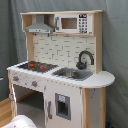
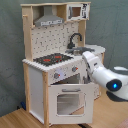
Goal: Play with the kitchen
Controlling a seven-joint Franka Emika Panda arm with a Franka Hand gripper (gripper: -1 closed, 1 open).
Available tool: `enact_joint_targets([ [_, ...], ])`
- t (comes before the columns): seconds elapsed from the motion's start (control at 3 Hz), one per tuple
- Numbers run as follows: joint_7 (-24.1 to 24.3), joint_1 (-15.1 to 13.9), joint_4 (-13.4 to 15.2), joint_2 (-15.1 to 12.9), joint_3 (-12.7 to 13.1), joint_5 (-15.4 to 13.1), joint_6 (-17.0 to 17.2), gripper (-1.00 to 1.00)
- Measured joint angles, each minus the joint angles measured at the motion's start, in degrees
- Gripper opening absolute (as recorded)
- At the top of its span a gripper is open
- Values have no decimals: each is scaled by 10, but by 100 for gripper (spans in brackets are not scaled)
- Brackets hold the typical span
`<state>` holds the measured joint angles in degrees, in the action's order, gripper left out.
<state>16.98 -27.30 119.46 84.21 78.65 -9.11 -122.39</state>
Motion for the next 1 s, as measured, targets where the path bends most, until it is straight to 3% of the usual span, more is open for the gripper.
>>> enact_joint_targets([
  [1.0,-186,21,1,-25,-77,22,3,100],
])
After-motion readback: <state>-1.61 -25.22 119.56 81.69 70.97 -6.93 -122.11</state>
